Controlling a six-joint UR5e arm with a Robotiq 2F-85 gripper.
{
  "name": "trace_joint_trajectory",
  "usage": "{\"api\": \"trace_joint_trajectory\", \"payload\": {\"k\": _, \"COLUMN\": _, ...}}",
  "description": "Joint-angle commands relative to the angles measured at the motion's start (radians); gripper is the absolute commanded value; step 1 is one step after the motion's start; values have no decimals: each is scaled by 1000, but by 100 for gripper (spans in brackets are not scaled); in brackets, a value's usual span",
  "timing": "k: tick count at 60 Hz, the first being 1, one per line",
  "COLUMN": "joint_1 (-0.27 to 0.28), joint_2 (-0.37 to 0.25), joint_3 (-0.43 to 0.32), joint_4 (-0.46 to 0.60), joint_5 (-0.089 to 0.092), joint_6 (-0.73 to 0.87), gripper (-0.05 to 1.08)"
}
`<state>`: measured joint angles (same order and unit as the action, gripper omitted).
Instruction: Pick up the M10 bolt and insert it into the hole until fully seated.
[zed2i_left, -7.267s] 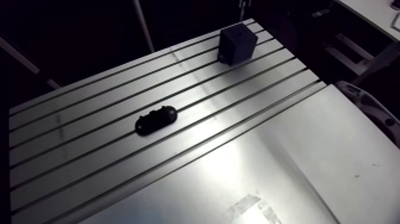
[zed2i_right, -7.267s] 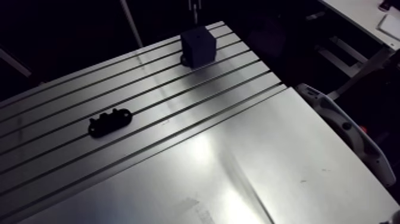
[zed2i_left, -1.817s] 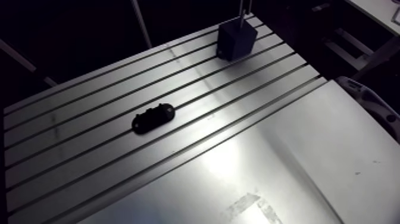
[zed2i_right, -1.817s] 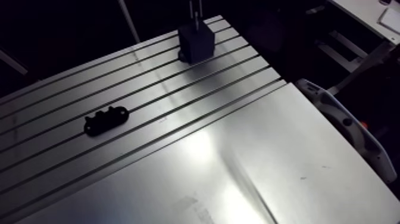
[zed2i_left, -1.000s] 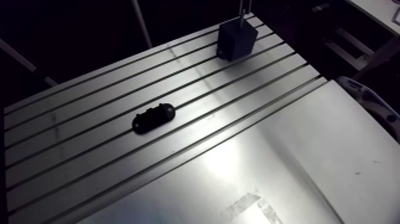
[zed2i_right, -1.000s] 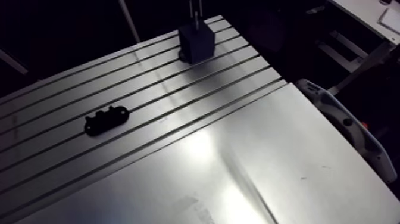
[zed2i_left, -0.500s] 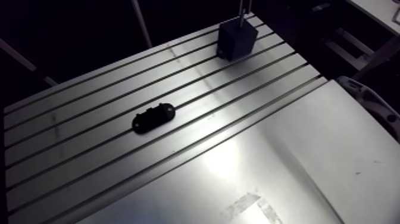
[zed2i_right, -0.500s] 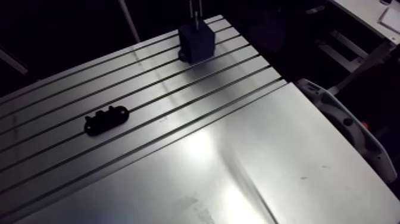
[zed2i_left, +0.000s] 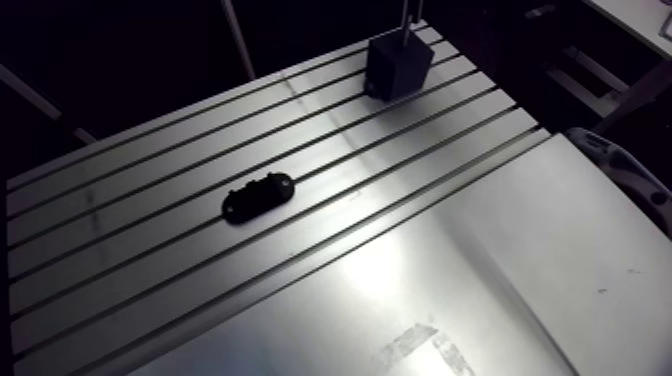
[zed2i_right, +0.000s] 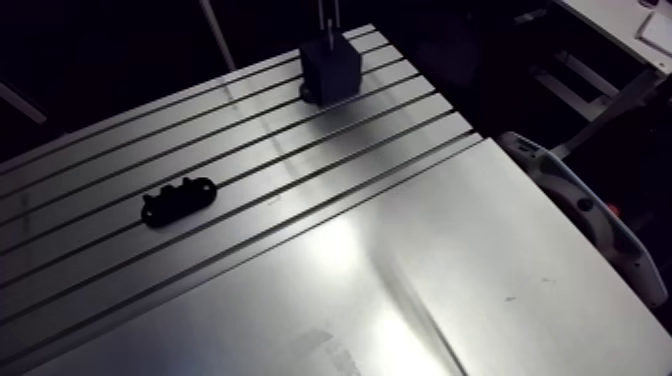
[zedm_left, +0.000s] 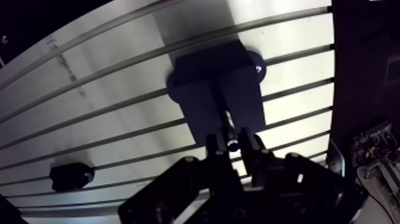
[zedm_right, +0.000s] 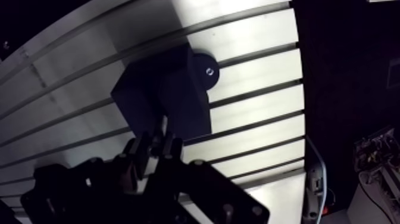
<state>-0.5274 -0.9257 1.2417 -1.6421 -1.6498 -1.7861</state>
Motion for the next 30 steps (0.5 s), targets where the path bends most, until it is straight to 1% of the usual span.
{"api": "trace_joint_trajectory", "payload": {"k": 1, "joint_1": 0, "joint_2": 0, "joint_3": 0, "joint_4": 0, "joint_5": 0, "joint_6": 0, "gripper": 108}}
{"api": "trace_joint_trajectory", "payload": {"k": 15, "joint_1": 0, "joint_2": 2, "joint_3": 0, "joint_4": -1, "joint_5": 0, "joint_6": -2, "gripper": 108}}
{"api": "trace_joint_trajectory", "payload": {"k": 22, "joint_1": 0, "joint_2": 2, "joint_3": 0, "joint_4": -28, "joint_5": 1, "joint_6": -4, "gripper": 108}}
{"api": "trace_joint_trajectory", "payload": {"k": 30, "joint_1": 1, "joint_2": 2, "joint_3": 0, "joint_4": -32, "joint_5": 3, "joint_6": -8, "gripper": 108}}
